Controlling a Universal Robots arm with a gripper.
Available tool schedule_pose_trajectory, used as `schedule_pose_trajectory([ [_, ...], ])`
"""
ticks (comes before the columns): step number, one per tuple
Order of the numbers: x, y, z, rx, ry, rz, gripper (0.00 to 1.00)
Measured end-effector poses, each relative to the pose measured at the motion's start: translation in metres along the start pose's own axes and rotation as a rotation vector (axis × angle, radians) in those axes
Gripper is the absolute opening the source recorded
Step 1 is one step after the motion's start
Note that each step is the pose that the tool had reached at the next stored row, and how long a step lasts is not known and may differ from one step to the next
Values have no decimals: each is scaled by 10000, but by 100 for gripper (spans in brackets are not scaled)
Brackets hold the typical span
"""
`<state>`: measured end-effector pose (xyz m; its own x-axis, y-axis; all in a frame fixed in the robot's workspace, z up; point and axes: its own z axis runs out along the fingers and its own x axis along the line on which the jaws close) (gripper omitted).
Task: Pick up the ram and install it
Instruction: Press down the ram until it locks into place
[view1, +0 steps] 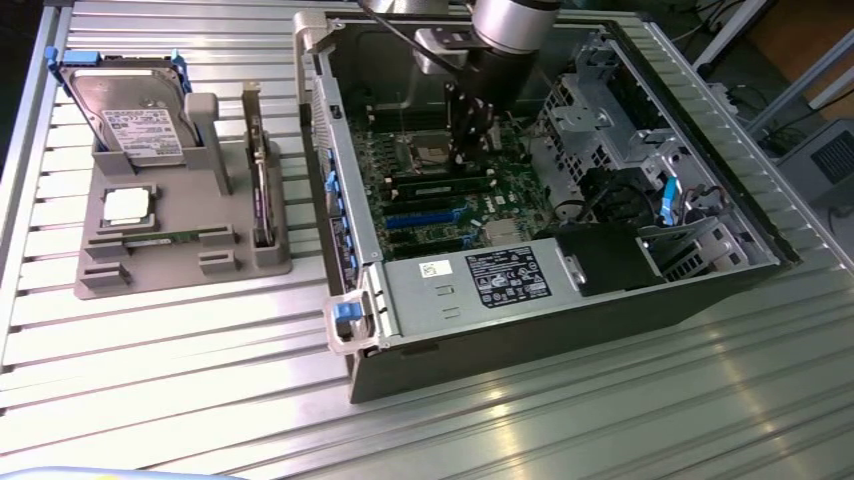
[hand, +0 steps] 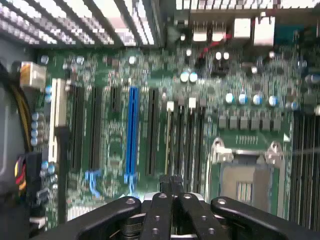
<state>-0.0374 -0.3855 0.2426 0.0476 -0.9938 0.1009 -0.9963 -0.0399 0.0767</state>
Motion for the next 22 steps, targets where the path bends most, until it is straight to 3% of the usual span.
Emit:
schedule_pose_trajectory([
  [3, 14, -281, -20, -26, -2, -4, 11],
  [6, 22, -446, -45, -29, -16, -5, 11],
  [7, 26, -497, -54, -21, -169, -17, 11],
  [8, 27, -537, -58, -10, -445, -40, 11],
  [9, 29, -562, -61, -4, -627, -55, 11],
  [10, 32, -601, -71, 8, -891, -81, 11],
  [11, 36, -626, -102, 12, -955, -89, 11],
  [14, 58, -658, -287, 13, -976, -89, 11],
  [18, 73, -869, -330, -18, -978, -91, 11],
  [22, 98, -882, -541, -19, -977, -91, 11],
])
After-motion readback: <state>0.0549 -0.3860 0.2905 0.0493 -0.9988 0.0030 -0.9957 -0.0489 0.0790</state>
